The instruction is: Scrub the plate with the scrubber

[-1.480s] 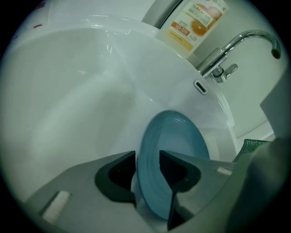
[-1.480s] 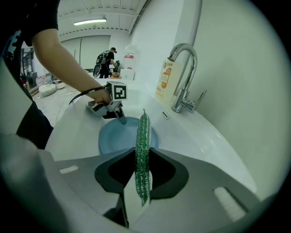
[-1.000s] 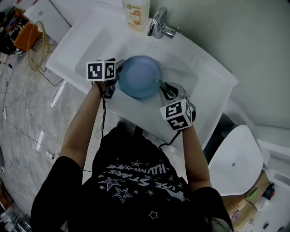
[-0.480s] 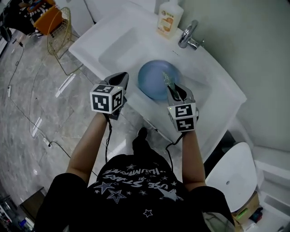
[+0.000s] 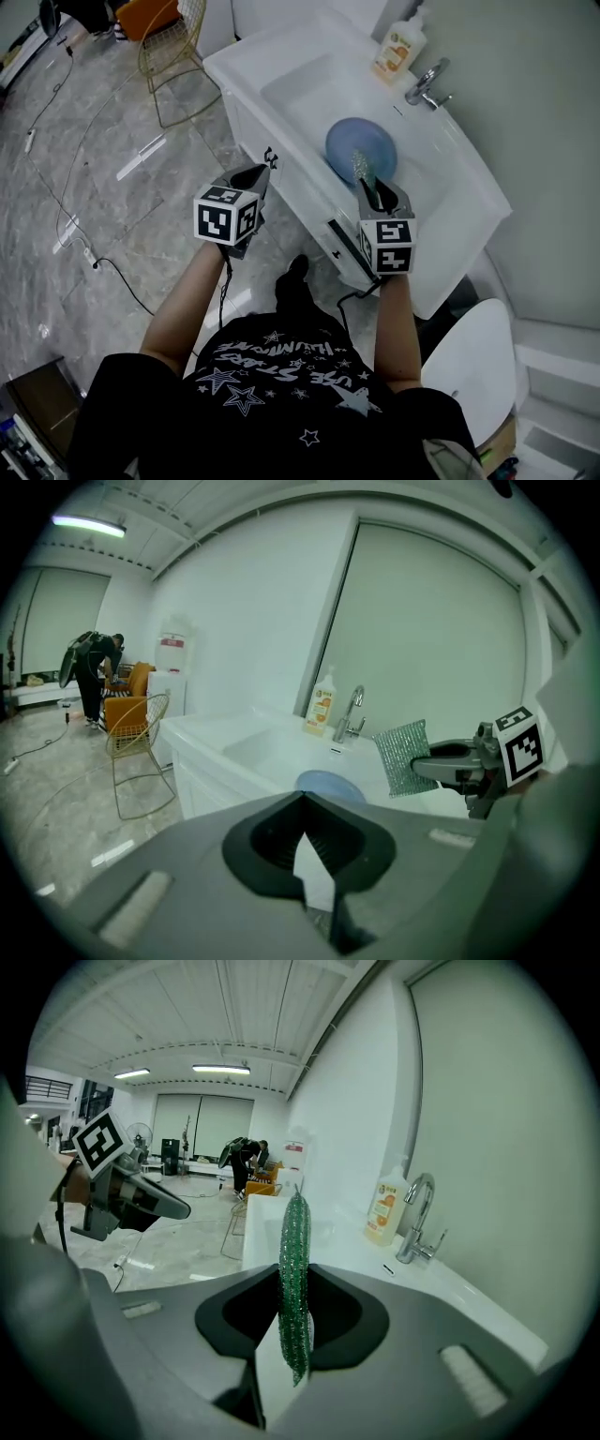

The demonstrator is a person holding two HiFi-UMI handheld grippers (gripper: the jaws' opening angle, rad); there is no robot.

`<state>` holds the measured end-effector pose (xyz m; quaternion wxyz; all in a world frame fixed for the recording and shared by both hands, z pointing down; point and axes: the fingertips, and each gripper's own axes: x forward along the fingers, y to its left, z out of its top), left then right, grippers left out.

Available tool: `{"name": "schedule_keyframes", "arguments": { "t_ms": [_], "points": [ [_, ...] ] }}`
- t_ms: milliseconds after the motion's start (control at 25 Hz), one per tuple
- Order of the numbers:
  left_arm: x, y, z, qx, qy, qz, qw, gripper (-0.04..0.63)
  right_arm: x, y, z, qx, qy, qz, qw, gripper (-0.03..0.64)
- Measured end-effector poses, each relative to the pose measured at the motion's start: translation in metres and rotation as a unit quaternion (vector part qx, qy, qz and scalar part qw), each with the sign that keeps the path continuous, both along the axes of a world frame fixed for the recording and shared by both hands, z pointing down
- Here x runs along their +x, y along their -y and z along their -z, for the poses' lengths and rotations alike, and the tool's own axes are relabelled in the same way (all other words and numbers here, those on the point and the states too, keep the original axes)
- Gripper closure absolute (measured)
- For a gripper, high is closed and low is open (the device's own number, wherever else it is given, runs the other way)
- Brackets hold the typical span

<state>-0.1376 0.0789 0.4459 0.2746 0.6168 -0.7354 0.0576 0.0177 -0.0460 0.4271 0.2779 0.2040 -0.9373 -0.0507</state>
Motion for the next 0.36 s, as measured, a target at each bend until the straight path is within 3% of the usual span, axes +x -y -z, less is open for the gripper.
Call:
{"name": "schedule_keyframes", "arguments": {
  "t_ms": [360],
  "points": [
    [0.046, -0.116, 0.008, 0.014, 0.004, -0.001, 0.9999, 0.594, 0.045, -0.095, 0.015, -0.006, 0.02, -0.009, 1.0, 0.506]
  ]
}}
